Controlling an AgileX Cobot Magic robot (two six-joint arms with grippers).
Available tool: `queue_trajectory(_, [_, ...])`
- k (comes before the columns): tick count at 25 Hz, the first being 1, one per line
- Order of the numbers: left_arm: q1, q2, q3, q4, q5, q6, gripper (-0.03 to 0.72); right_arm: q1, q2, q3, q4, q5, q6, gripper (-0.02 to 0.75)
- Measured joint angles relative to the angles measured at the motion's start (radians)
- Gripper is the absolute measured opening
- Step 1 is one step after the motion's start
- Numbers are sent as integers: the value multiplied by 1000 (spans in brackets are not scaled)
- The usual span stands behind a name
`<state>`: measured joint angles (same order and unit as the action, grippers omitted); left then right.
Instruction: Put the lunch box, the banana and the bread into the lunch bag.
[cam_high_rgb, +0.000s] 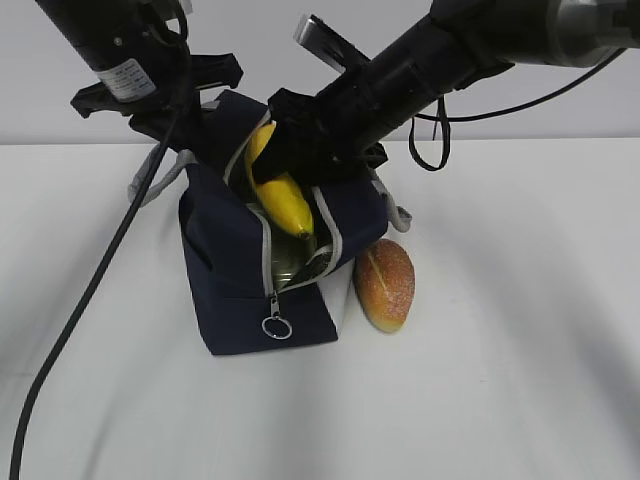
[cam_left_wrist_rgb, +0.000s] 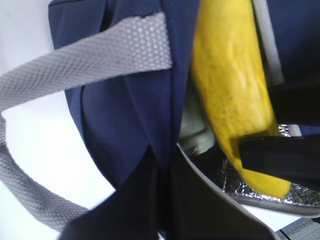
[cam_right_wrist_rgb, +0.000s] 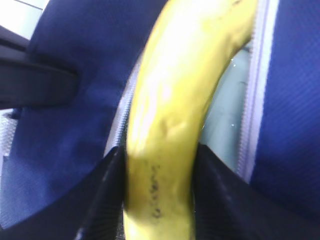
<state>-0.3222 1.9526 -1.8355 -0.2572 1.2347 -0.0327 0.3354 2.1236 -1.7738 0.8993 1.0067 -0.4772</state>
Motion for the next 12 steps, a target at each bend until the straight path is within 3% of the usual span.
queue_trajectory(6, [0, 0, 0, 0, 0, 0, -1, 0, 0, 0, 6, -4, 4, 554])
queue_trajectory(12, [0, 0, 0, 0, 0, 0, -1, 0, -6, -46, -15, 52, 4, 584])
